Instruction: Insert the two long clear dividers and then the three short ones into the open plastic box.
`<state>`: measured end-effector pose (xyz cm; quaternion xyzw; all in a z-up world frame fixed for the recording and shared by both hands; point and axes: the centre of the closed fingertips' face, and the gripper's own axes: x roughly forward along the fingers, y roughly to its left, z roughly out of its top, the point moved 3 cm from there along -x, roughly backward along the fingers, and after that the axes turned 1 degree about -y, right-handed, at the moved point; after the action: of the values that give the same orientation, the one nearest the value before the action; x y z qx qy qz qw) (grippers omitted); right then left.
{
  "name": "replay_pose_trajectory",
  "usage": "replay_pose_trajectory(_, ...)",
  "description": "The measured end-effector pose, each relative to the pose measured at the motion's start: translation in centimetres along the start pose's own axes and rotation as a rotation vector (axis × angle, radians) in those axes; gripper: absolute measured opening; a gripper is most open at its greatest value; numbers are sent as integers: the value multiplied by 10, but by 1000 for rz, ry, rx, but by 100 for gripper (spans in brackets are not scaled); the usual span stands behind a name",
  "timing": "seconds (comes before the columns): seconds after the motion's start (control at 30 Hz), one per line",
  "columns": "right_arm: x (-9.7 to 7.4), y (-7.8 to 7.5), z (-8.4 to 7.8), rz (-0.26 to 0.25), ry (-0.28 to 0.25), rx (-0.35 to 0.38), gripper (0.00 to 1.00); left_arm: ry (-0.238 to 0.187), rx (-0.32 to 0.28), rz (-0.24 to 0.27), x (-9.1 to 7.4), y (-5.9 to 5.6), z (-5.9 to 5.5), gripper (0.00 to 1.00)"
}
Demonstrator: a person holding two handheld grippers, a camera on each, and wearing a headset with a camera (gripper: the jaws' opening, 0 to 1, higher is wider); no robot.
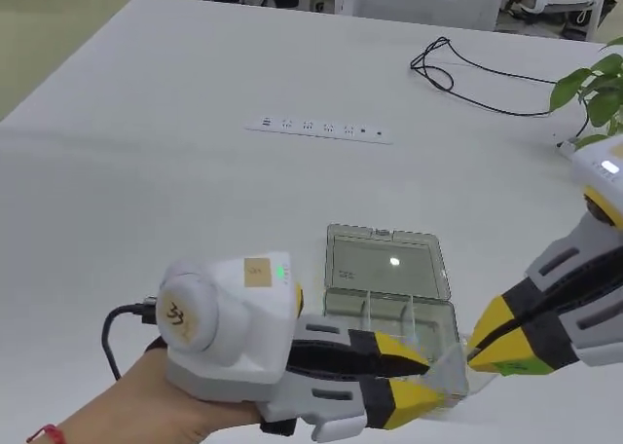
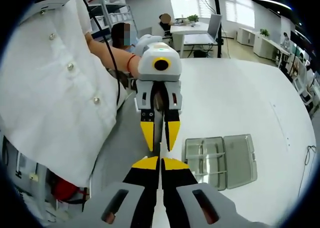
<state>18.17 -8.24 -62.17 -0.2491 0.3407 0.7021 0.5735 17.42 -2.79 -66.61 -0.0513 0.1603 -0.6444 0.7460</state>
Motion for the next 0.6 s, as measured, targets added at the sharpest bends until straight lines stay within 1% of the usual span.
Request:
replay_pose_trajectory(0.17,-3,-8,-8,-30,14,6,2,-6,-24,42,-10,6,-3,16)
replay_pose_trajectory(0.37,-6,-17,-17,-66,29,13,2,-1,-29,97,-20,15,-7,25)
replay_pose_trajectory(0.43,-7,-22,-20,-81,35,16,2,5,-29,113,-23,18,-9,28)
replay_pose_trajectory(0.6,-5,-35,-31,-124,66,21,2,34,-36,147,-31,25,-17,36)
